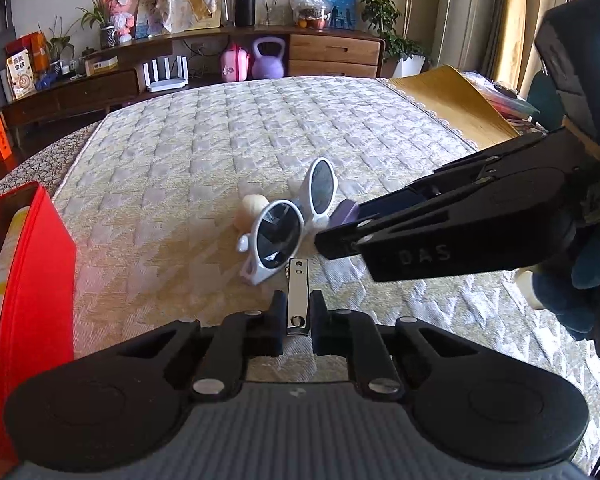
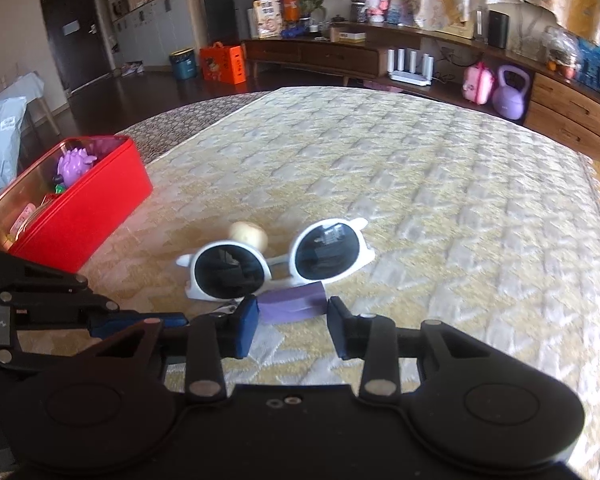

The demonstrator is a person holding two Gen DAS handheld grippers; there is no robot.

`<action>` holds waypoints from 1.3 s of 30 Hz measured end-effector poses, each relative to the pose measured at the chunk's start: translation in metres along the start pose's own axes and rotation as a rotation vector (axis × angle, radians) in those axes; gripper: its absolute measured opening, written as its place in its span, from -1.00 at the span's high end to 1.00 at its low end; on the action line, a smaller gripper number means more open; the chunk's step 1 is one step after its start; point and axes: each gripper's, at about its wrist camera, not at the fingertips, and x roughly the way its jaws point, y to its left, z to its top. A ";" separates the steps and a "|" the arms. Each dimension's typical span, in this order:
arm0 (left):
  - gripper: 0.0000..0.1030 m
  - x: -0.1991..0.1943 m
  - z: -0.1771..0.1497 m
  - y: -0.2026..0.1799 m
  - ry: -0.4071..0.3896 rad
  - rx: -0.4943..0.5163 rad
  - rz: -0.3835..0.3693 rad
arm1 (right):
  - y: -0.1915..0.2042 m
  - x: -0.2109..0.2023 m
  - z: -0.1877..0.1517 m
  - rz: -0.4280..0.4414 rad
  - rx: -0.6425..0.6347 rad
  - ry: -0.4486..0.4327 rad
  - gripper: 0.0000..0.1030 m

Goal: Organize rigid objects
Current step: 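Close the left tool on the silver nail clipper while the right tool grasps the sunglasses' purple strap, then carry the nail clipper with the left tool while the right tool carries the purple item to the box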

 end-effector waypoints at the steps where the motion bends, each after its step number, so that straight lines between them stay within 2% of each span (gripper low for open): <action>1: 0.78 -0.001 -0.001 0.000 0.000 -0.002 0.003 | -0.002 -0.004 -0.002 0.000 0.019 -0.001 0.29; 15: 0.79 -0.045 -0.010 0.010 0.001 -0.074 0.024 | 0.037 -0.069 -0.025 0.007 0.066 -0.032 0.29; 23: 0.79 -0.080 -0.014 0.026 -0.011 -0.127 0.022 | 0.072 -0.092 -0.030 0.032 0.032 -0.037 0.29; 34: 0.78 -0.128 -0.016 0.065 -0.026 -0.221 0.003 | 0.116 -0.104 -0.023 0.073 -0.034 -0.035 0.29; 39: 0.79 -0.150 -0.010 0.085 -0.064 -0.224 0.029 | 0.136 -0.103 -0.009 0.089 -0.068 -0.051 0.29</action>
